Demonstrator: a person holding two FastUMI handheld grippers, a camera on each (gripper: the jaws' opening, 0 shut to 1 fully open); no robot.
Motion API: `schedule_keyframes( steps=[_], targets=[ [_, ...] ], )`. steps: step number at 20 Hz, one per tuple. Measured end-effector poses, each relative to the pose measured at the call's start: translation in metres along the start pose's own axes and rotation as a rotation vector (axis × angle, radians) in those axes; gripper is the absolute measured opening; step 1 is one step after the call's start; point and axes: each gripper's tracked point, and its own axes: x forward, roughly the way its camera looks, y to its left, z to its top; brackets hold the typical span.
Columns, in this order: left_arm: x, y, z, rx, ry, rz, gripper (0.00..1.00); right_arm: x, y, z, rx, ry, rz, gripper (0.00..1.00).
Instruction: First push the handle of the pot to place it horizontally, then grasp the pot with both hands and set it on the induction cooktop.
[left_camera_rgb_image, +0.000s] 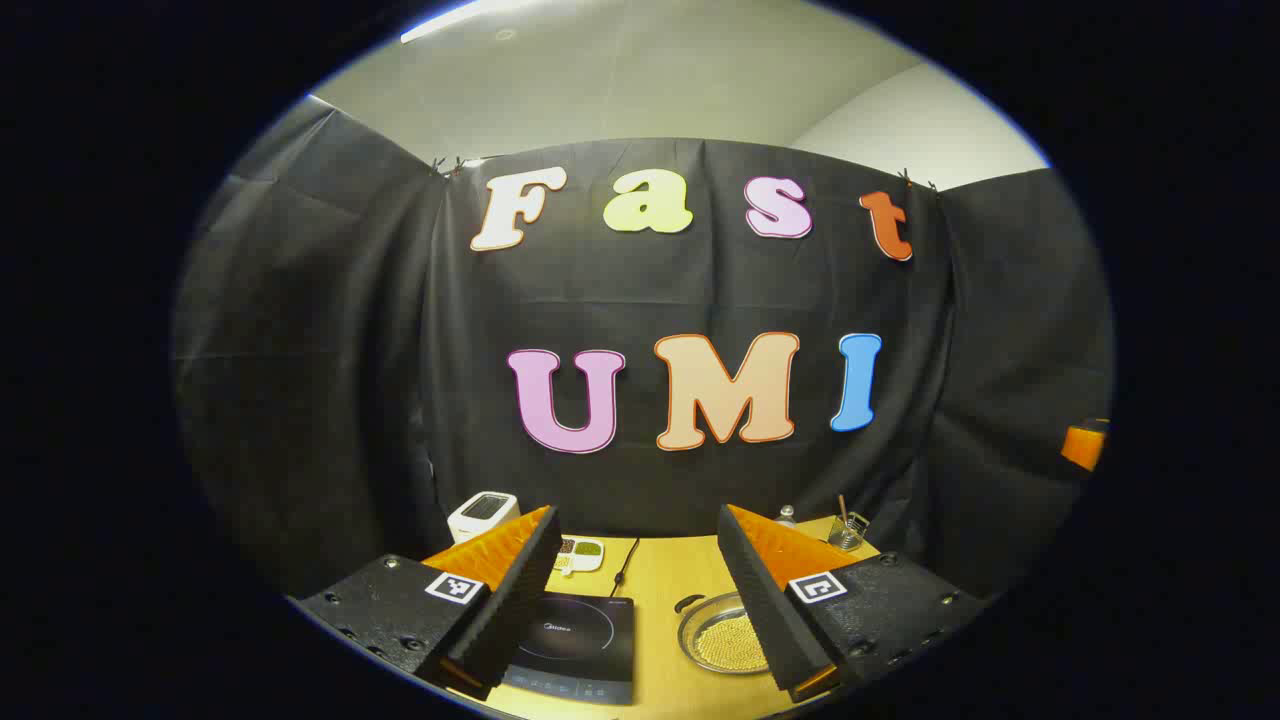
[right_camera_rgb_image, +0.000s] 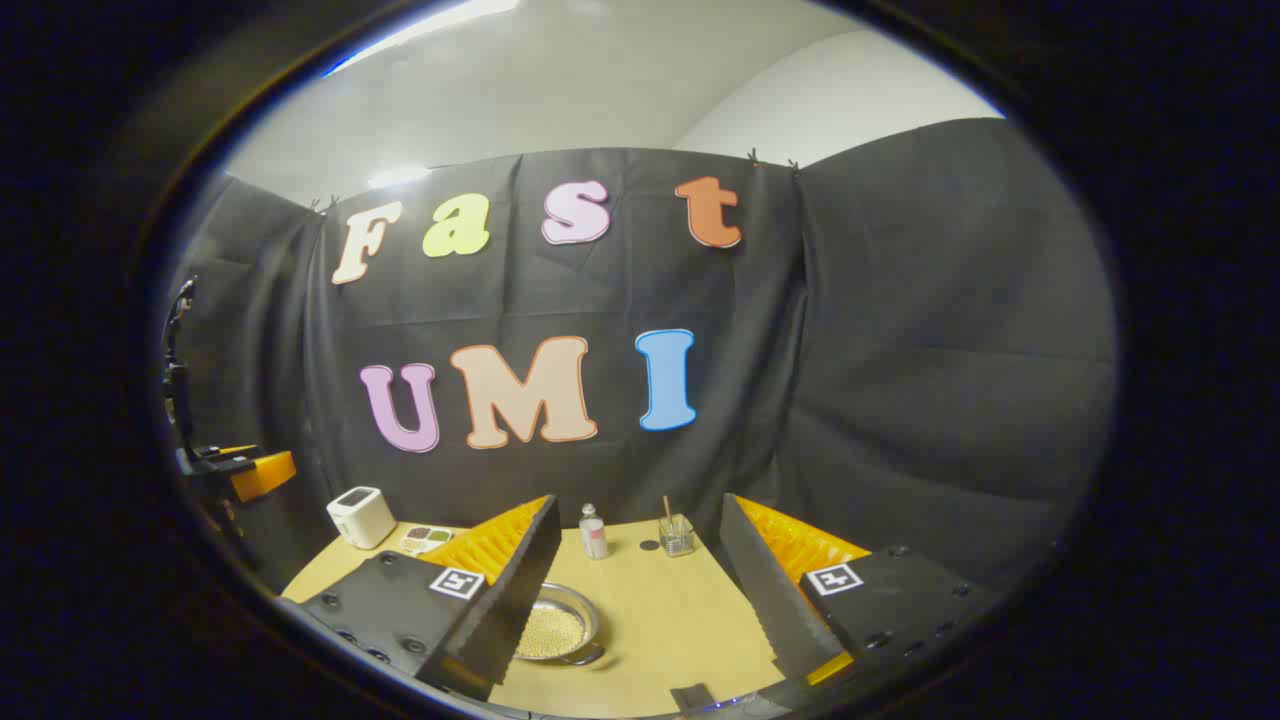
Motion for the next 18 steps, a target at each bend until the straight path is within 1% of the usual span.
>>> schedule_keyframes(
  steps=[1, 3, 4, 7, 8, 9, 10, 11, 14, 15, 18],
  targets=[
    [-0.001, 0.002, -0.001, 0.007, 0.004, 0.000, 0.92, -0.002, 0.002, 0.001, 0.000, -0.001, -0.002, 0.96],
    [-0.003, 0.004, -0.002, 0.013, 0.005, -0.005, 0.92, -0.007, 0.006, 0.002, -0.001, -0.002, -0.004, 0.96],
    [-0.004, 0.005, -0.001, 0.014, 0.006, -0.011, 0.95, -0.010, 0.008, 0.001, -0.003, -0.003, -0.004, 0.96],
    [-0.010, 0.006, -0.002, 0.016, 0.003, -0.027, 0.95, -0.020, 0.014, 0.001, -0.015, -0.002, -0.007, 0.96],
    [-0.010, 0.007, -0.003, 0.016, 0.001, -0.030, 0.92, -0.022, 0.017, 0.001, -0.018, -0.002, -0.008, 0.96],
    [-0.011, 0.008, -0.004, 0.014, 0.003, -0.034, 0.92, -0.024, 0.019, 0.001, -0.020, -0.004, -0.008, 0.96],
    [-0.012, 0.008, -0.005, 0.012, 0.004, -0.039, 0.98, -0.027, 0.022, 0.002, -0.021, -0.005, -0.008, 0.96],
    [-0.014, 0.010, -0.007, 0.009, 0.006, -0.044, 0.95, -0.029, 0.025, 0.001, -0.021, -0.004, -0.008, 0.96],
    [-0.019, 0.015, -0.011, 0.001, 0.015, -0.052, 0.95, -0.035, 0.034, -0.001, -0.023, -0.002, -0.010, 0.96],
    [-0.021, 0.017, -0.014, -0.001, 0.019, -0.054, 0.92, -0.038, 0.037, -0.002, -0.025, 0.002, -0.011, 0.96],
    [-0.023, 0.023, -0.018, -0.003, 0.024, -0.061, 0.92, -0.046, 0.046, -0.007, -0.033, 0.011, -0.012, 0.96]
  ],
)
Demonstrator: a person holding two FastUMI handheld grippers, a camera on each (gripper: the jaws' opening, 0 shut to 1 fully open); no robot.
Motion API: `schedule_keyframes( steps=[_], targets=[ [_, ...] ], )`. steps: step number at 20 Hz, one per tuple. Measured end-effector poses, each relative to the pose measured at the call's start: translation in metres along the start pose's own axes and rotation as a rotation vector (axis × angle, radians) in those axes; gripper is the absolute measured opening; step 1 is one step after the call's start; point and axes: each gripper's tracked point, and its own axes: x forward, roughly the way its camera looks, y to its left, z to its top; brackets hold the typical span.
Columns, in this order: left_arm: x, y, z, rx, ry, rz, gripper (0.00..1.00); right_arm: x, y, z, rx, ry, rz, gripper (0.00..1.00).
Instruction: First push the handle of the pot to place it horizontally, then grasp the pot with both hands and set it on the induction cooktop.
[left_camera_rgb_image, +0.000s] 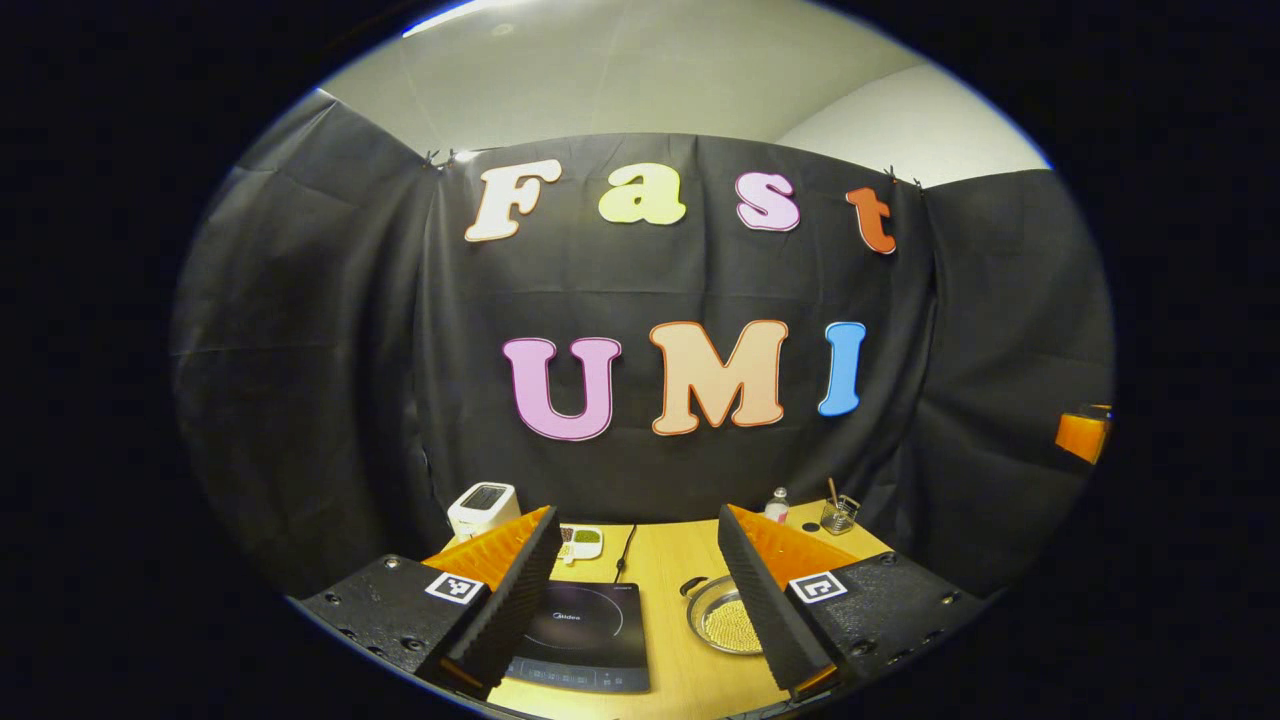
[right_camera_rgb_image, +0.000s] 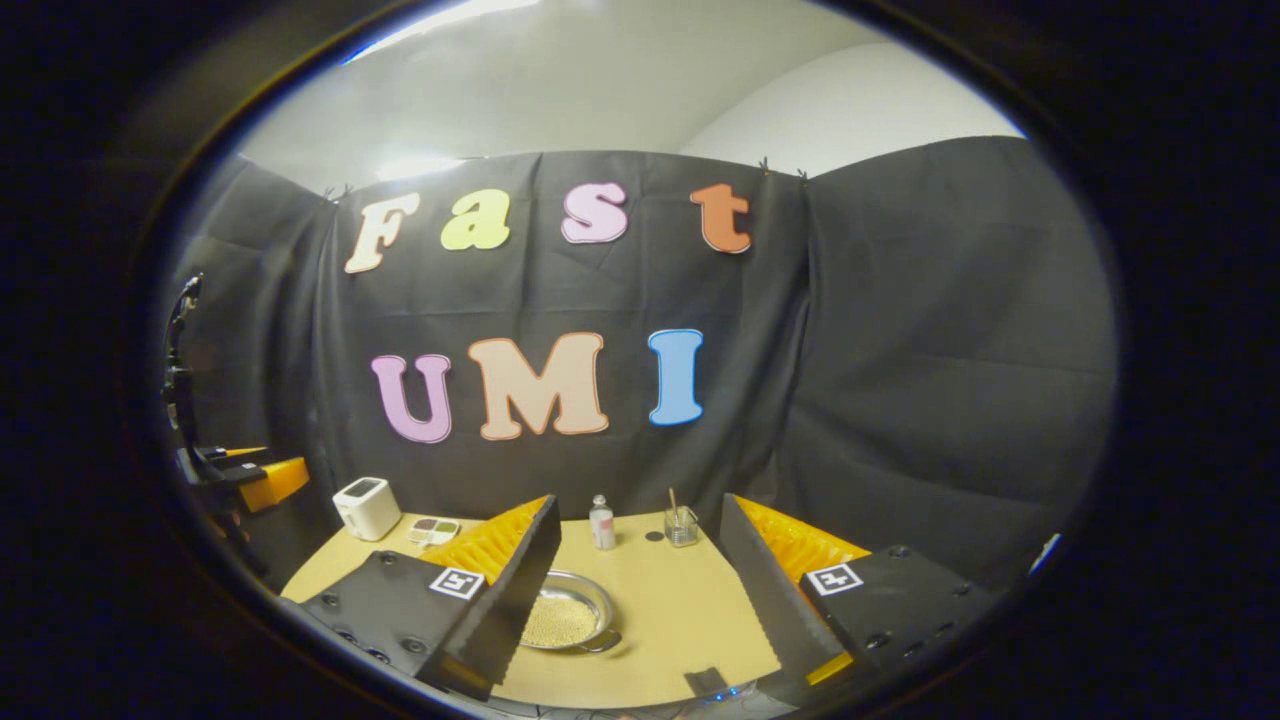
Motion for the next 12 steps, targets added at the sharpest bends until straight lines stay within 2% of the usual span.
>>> schedule_keyframes(
  steps=[2, 3, 4, 7, 8, 9, 12],
  targets=[
    [-0.001, 0.004, -0.003, 0.000, 0.002, -0.006, 0.92, -0.003, 0.007, -0.003, -0.004, 0.003, -0.002, 0.96],
    [-0.003, 0.005, -0.004, 0.000, 0.002, -0.010, 0.92, -0.005, 0.011, -0.004, -0.003, 0.004, -0.003, 1.00],
    [-0.003, 0.006, -0.004, 0.002, 0.003, -0.015, 0.92, -0.007, 0.014, -0.007, -0.001, 0.007, -0.002, 0.96],
    [-0.005, 0.011, -0.008, 0.010, 0.000, -0.033, 0.92, -0.010, 0.026, -0.011, 0.007, 0.010, 0.001, 0.96],
    [-0.006, 0.012, -0.008, 0.016, 0.000, -0.037, 0.95, -0.009, 0.029, -0.013, 0.009, 0.013, 0.004, 0.96],
    [-0.007, 0.014, -0.009, 0.022, -0.001, -0.041, 0.92, -0.009, 0.034, -0.015, 0.010, 0.017, 0.007, 0.96],
    [-0.009, 0.018, -0.010, 0.027, -0.003, -0.046, 0.92, -0.006, 0.049, -0.019, 0.013, 0.029, 0.029, 0.96]
  ],
)
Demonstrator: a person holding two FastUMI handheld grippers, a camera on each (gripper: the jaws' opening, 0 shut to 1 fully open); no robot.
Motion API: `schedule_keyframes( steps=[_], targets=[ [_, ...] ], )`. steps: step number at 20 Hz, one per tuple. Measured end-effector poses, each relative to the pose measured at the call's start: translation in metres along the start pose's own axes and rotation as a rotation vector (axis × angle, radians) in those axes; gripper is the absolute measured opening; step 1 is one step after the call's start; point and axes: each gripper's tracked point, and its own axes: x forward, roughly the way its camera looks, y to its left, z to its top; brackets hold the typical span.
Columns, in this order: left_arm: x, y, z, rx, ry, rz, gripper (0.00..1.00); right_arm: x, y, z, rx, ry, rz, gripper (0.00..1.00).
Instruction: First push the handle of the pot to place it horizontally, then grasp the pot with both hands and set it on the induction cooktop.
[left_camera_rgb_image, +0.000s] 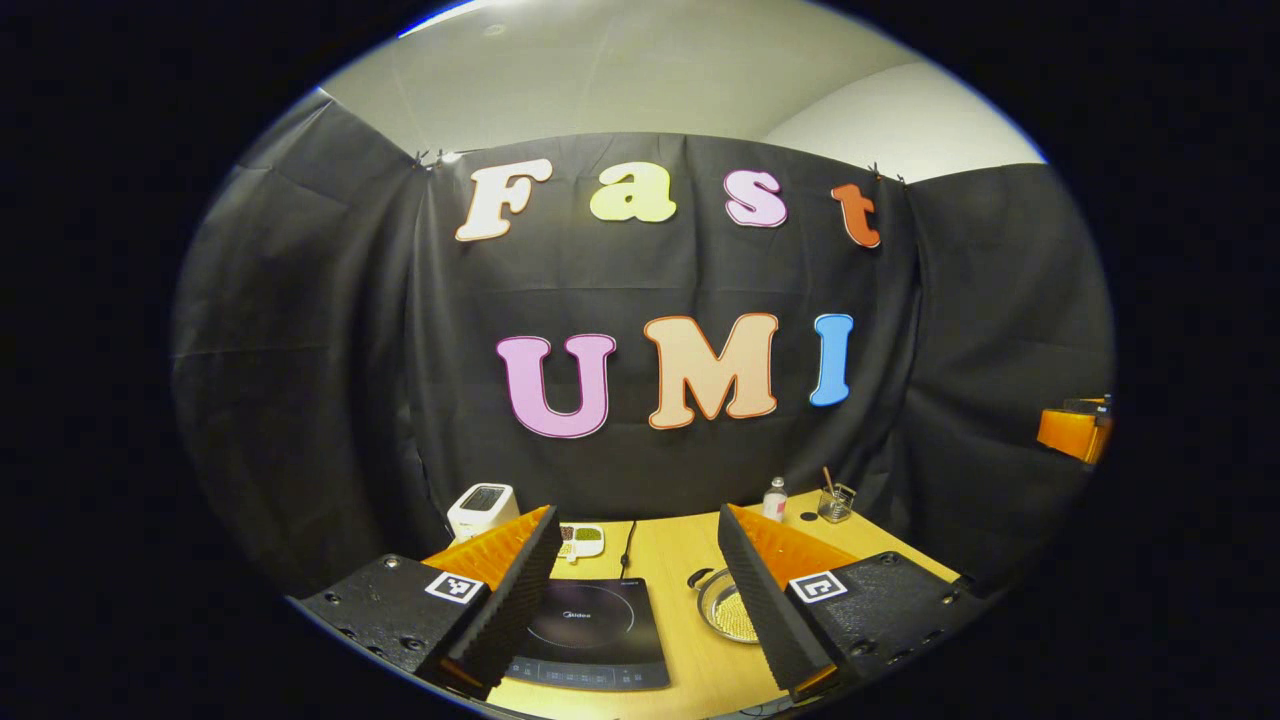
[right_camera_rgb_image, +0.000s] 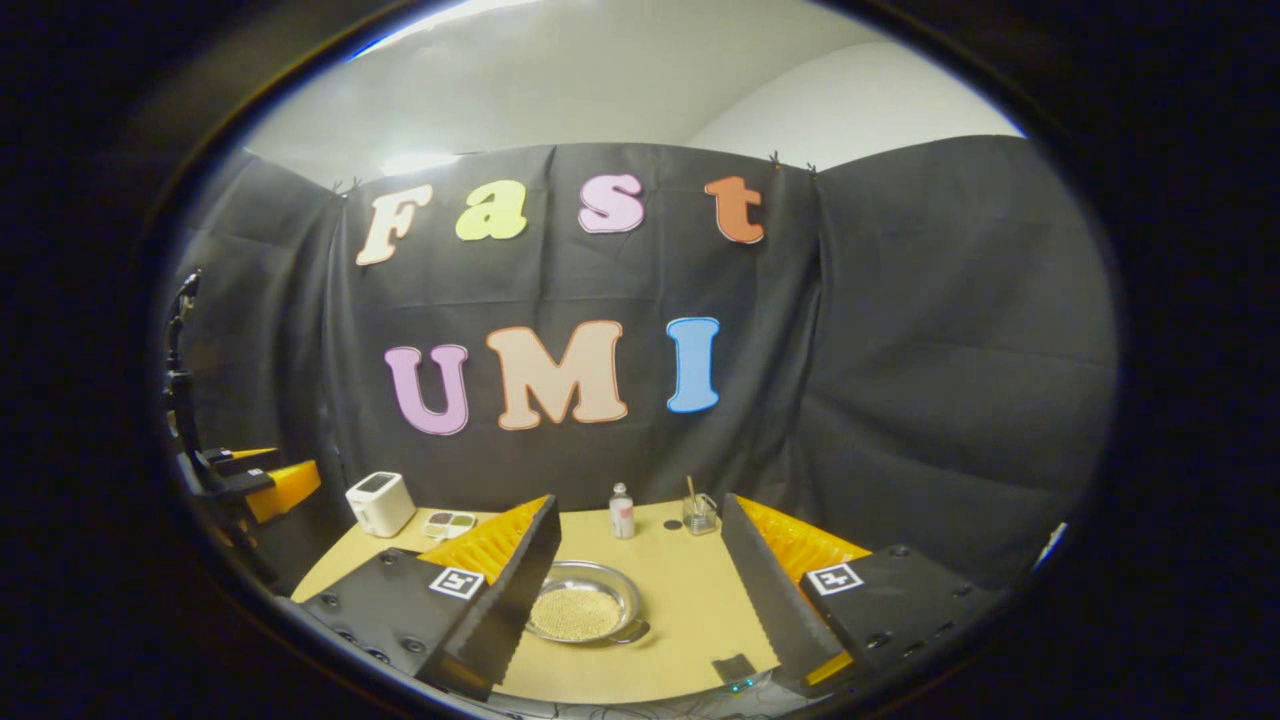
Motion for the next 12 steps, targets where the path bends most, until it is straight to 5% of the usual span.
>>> schedule_keyframes(
  steps=[3, 7, 12],
  targets=[
    [0.000, 0.003, -0.003, -0.004, 0.001, -0.004, 0.92, 0.003, 0.014, -0.002, 0.016, 0.012, 0.032, 0.70],
    [-0.004, 0.006, -0.014, -0.026, 0.015, -0.016, 0.95, 0.008, 0.035, -0.010, 0.078, 0.029, 0.080, 0.06],
    [0.002, 0.014, -0.028, -0.031, 0.047, -0.016, 0.92, 0.020, 0.040, -0.043, 0.040, 0.102, 0.086, 0.00]
  ],
)
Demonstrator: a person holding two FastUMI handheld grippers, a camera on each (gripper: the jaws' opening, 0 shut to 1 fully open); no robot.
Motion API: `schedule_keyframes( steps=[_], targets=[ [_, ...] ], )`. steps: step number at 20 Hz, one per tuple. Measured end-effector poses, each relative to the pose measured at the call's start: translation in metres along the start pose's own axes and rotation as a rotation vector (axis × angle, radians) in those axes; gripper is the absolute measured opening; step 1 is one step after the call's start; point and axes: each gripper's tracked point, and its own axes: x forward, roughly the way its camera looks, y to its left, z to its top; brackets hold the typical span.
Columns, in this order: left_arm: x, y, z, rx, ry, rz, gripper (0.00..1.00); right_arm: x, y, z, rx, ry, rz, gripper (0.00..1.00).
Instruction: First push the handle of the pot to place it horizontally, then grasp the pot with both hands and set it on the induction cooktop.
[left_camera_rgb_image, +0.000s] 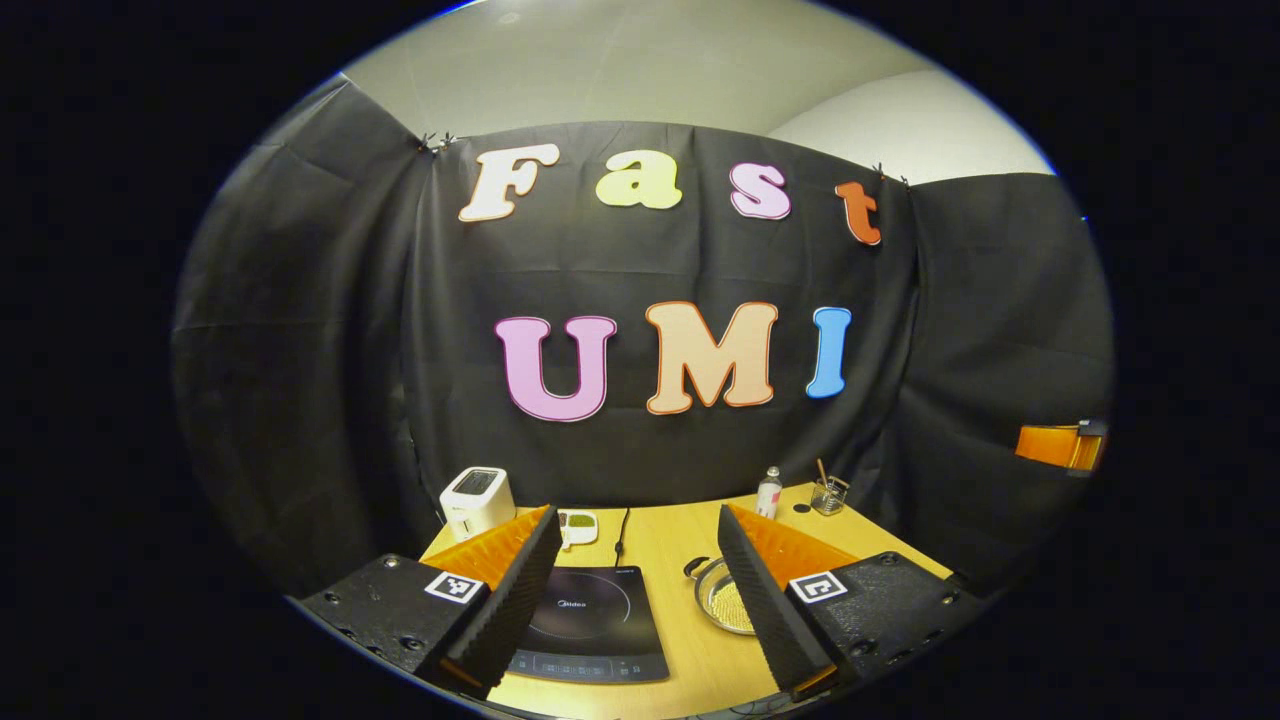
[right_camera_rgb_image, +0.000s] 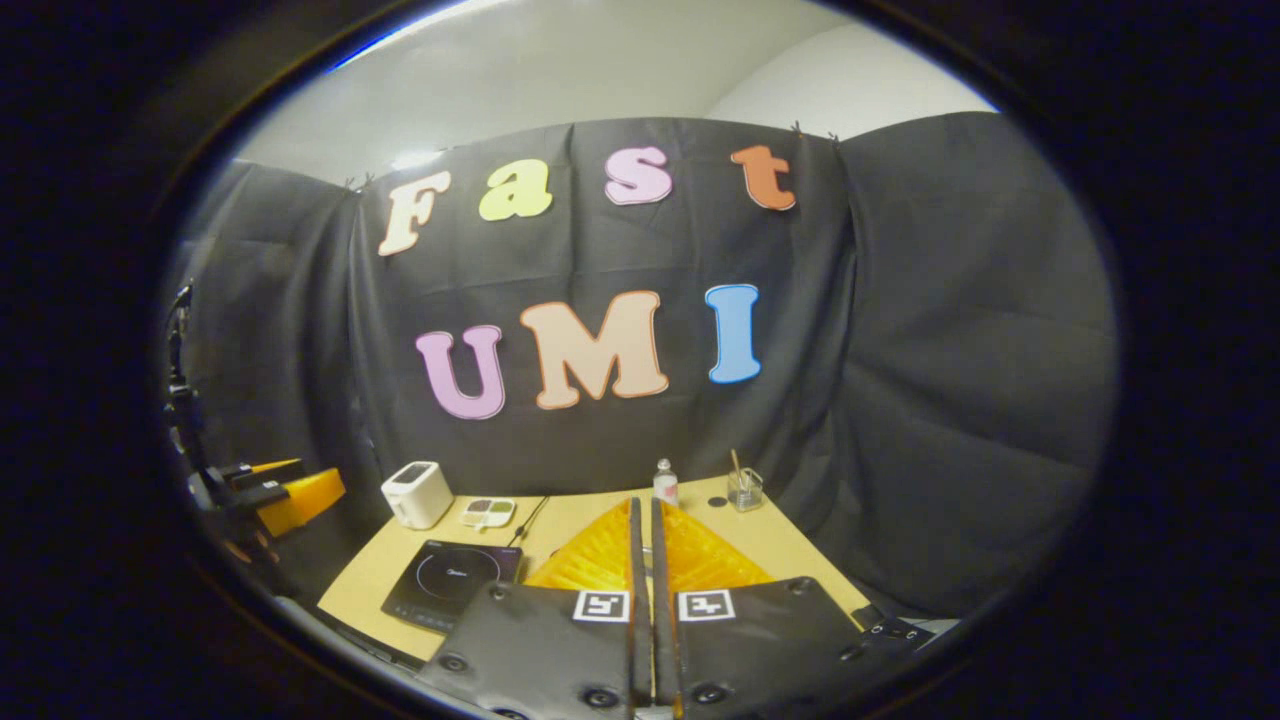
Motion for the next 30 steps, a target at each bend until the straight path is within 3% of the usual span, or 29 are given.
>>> schedule_keyframes(
  steps=[2, 7, 9, 11, 14, 16, 17, 21, 22, 27, 28, 30],
  targets=[
    [0.005, 0.006, -0.005, 0.003, 0.014, 0.013, 0.95, 0.008, 0.003, -0.018, 0.006, 0.047, 0.011, 0.00],
    [0.018, 0.017, -0.019, -0.011, 0.043, 0.067, 0.92, 0.042, 0.003, -0.071, 0.037, 0.190, 0.048, 0.04],
    [0.027, 0.019, -0.023, -0.022, 0.051, 0.094, 0.96, 0.063, 0.009, -0.099, 0.091, 0.271, 0.090, 0.00],
    [0.040, 0.022, -0.026, -0.023, 0.058, 0.128, 0.92, 0.081, 0.009, -0.125, 0.130, 0.353, 0.114, 0.04],
    [0.064, 0.017, -0.030, -0.029, 0.083, 0.157, 0.95, 0.114, 0.006, -0.176, 0.214, 0.507, 0.122, 0.04],
    [0.084, 0.012, -0.035, -0.048, 0.101, 0.179, 0.92, 0.132, 0.005, -0.218, 0.270, 0.628, 0.127, 0.04],
    [0.093, 0.008, -0.037, -0.055, 0.111, 0.186, 0.96, 0.137, 0.003, -0.233, 0.289, 0.673, 0.129, 0.04],
    [0.127, -0.007, -0.044, -0.047, 0.148, 0.209, 0.93, 0.150, -0.001, -0.284, 0.341, 0.857, 0.130, 0.00],
    [0.134, -0.010, -0.044, -0.044, 0.153, 0.213, 0.93, 0.152, -0.001, -0.293, 0.356, 0.891, 0.133, 0.05],
    [0.156, -0.027, -0.052, -0.036, 0.189, 0.238, 0.93, 0.149, 0.000, -0.343, 0.414, 1.077, 0.123, 0.05],
    [0.157, -0.028, -0.055, -0.033, 0.197, 0.242, 0.96, 0.147, -0.001, -0.353, 0.431, 1.112, 0.114, 0.00],
    [0.160, -0.033, -0.059, -0.024, 0.212, 0.258, 0.96, 0.147, -0.005, -0.369, 0.451, 1.161, 0.092, 0.05]
  ],
)
